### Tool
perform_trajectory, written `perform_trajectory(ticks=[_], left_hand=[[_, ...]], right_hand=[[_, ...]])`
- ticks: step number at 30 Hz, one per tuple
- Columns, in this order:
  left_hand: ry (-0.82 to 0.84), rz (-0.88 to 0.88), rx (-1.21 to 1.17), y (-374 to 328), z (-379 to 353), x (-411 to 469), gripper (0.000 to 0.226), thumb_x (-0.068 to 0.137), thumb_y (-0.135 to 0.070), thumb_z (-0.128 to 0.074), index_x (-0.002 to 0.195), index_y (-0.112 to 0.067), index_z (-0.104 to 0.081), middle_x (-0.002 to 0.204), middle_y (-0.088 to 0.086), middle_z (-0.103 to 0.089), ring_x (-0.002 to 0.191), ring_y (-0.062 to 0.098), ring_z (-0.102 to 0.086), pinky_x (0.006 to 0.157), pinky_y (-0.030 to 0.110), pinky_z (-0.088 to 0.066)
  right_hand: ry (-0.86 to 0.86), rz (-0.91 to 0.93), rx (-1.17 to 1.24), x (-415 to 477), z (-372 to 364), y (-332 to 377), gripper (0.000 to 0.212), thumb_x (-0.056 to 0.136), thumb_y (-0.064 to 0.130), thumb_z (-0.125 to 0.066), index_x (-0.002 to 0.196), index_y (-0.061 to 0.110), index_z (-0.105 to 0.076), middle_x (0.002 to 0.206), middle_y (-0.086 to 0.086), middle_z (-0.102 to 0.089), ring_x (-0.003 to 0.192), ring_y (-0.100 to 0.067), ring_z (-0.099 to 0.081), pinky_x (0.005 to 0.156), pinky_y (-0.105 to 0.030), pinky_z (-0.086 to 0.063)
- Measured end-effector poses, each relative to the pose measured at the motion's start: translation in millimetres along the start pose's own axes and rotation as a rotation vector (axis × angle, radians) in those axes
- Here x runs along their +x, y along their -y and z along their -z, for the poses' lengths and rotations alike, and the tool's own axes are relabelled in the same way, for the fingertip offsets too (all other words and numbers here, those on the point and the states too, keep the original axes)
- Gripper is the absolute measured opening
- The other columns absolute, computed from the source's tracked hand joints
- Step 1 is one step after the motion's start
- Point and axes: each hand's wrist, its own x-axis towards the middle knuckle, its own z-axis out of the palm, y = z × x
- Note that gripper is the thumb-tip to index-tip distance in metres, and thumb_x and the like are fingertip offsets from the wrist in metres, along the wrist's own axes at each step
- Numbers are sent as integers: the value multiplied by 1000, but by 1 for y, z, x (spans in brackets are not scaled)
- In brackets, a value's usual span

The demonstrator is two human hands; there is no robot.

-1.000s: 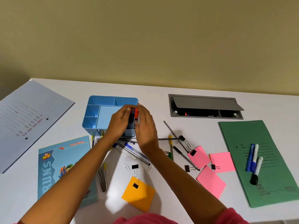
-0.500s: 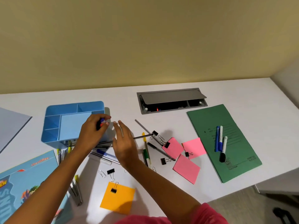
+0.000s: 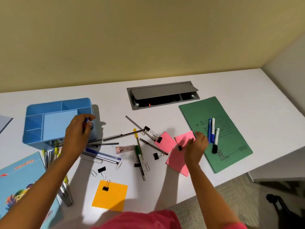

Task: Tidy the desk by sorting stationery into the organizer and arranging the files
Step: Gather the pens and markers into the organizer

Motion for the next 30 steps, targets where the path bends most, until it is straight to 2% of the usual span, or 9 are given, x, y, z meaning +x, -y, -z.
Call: perform_trajectory(ticks=[3, 4, 6, 9, 13, 18, 24, 28, 30], left_hand=[[-5, -8, 24, -1, -2, 0, 22, 99, -11, -42, 111, -11, -60, 103, 12, -59, 88, 27, -60, 78, 33, -43], [-5, -8, 32, -2, -2, 0, 22, 99, -11, -41, 112, -10, -59, 103, 12, -58, 89, 27, -60, 78, 33, -42], [-9, -5, 39, -3, -3, 0, 23, 99, -9, -41, 112, -8, -59, 103, 14, -58, 88, 27, -59, 78, 32, -41], [-12, 3, 40, -7, -4, 0, 23, 99, -9, -41, 112, -7, -59, 103, 16, -58, 87, 25, -57, 78, 31, -40], [-16, 7, 29, -10, -3, -1, 23, 99, -9, -42, 113, -6, -59, 103, 15, -58, 86, 20, -53, 78, 31, -40], [-18, 47, -29, -11, -2, -1, 18, 97, -8, -46, 107, -8, -60, 103, 12, -60, 89, 24, -57, 78, 31, -41], [-21, 118, -91, -10, -1, -3, 16, 94, -10, -51, 108, -11, -60, 102, 9, -61, 91, 25, -58, 78, 30, -42], [-25, 145, -88, -7, -1, -2, 18, 94, -15, -53, 110, -11, -61, 105, 11, -61, 93, 22, -56, 78, 29, -39], [-29, 155, -90, -6, 1, -3, 18, 94, -15, -54, 110, -11, -61, 106, 11, -60, 92, 19, -53, 78, 28, -38]], right_hand=[[-122, -126, -92, 16, 16, -24, 32, 96, 12, -47, 125, 0, -51, 117, -20, -54, 99, -32, -54, 77, -32, -52], [-91, -193, -129, 19, 21, -30, 35, 99, 18, -42, 129, 2, -49, 124, -22, -51, 108, -36, -52, 83, -39, -50], [-22, -245, -239, 24, 28, -42, 39, 99, 13, -40, 137, 5, -43, 139, -26, -40, 125, -45, -39, 101, -54, -38], [110, -311, -250, 26, 37, -52, 45, 90, 10, -47, 134, 14, -43, 136, -15, -40, 116, -34, -43, 90, -39, -42], [131, -347, -269, 30, 46, -57, 38, 84, 6, -50, 121, 8, -47, 120, -17, -44, 103, -35, -45, 83, -41, -41], [-32, -413, -165, 36, 40, -54, 13, 91, 0, -50, 99, -3, -60, 97, -24, -60, 82, -34, -57, 71, -45, -52], [-201, -527, 22, 20, 37, -25, 17, 86, -4, -52, 95, -3, -67, 93, -22, -67, 89, -39, -61, 80, -45, -52], [-249, -400, 202, -7, 26, 14, 15, 81, -3, -55, 90, 0, -66, 87, -20, -68, 83, -35, -63, 79, -42, -50], [-230, -292, 269, -23, 20, 39, 13, 83, -2, -57, 90, 3, -66, 86, -16, -69, 78, -31, -63, 76, -32, -51]])
